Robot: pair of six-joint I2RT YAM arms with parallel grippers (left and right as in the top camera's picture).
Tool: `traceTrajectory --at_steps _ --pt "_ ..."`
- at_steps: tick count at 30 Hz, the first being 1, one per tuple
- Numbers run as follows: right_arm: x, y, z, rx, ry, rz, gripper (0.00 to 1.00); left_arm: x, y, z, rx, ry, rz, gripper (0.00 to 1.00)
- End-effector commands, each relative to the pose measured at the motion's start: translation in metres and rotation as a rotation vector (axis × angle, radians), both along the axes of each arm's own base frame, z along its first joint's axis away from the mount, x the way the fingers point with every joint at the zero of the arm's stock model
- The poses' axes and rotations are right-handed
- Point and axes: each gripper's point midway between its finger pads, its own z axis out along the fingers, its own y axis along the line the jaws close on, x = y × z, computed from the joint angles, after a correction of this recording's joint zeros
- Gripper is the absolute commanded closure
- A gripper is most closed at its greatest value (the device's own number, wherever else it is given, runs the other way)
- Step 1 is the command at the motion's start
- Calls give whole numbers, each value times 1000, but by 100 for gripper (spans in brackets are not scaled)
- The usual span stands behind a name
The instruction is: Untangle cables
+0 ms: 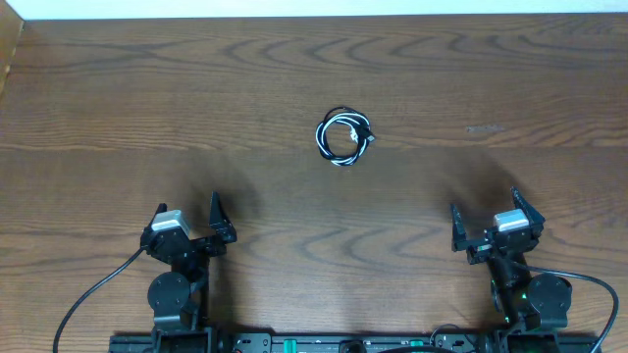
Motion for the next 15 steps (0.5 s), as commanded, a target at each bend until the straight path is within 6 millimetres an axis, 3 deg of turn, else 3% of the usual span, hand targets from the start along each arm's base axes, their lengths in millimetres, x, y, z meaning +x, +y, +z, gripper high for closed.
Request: traceTrajectory --at_steps 1,10,15 --pt "0 1 -1 15 6 4 1 -2 3 -17 17 57 16 2" --pt "0 -1 -3 -15 6 -4 1 -1 2 -11 17 32 14 2" --pt "0 -1 -1 -1 4 -3 1 2 3 17 22 -81 18 2"
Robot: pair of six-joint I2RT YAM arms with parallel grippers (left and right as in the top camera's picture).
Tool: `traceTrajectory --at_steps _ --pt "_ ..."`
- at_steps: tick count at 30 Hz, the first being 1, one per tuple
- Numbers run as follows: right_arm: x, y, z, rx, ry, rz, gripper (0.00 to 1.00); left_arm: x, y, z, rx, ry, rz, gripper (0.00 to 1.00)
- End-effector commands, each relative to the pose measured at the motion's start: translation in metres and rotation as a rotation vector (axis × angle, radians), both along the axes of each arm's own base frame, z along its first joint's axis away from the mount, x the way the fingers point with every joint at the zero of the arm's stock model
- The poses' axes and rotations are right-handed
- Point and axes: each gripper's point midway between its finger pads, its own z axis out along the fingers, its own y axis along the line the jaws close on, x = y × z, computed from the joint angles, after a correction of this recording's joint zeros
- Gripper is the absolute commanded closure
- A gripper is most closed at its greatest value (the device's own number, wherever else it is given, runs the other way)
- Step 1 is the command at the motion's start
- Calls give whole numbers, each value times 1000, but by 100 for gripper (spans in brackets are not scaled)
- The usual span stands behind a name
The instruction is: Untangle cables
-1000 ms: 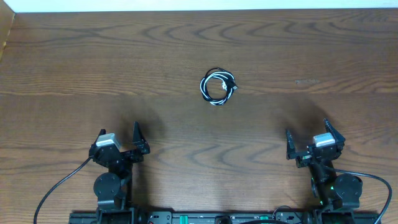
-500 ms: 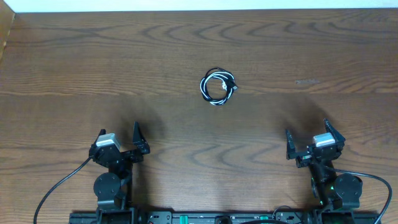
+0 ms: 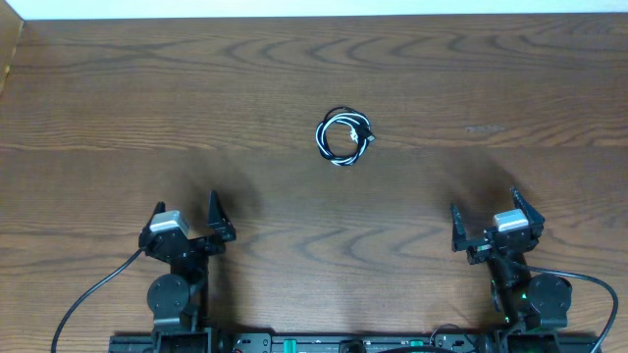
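Observation:
A small coil of tangled black and white cables (image 3: 344,136) lies on the wooden table, a little beyond the middle in the overhead view. My left gripper (image 3: 186,217) stands open near the front left, far from the coil, nothing between its fingers. My right gripper (image 3: 486,214) stands open near the front right, equally far from the coil and empty.
The wooden table (image 3: 118,98) spreads wide around the coil. A white wall strip runs along the far edge. Black supply cables trail from both arm bases (image 3: 172,294) at the front edge.
The left gripper has shifted very slightly; the coil and the right arm are where they were.

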Motion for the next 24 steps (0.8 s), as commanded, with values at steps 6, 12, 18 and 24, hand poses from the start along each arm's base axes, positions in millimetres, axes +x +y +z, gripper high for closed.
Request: traceTrajectory --at_steps 6,12,18,24 --pt "2 -8 10 16 -38 -50 1 0 2 21 20 -46 11 2" --pt "3 -19 31 107 -111 -112 1 4 2 33 22 -21 11 2" --pt "0 -26 55 112 -171 -148 1 13 2 63 22 -3 10 2" --pt "3 -26 70 118 -155 -147 1 28 1 92 20 17 1 2"
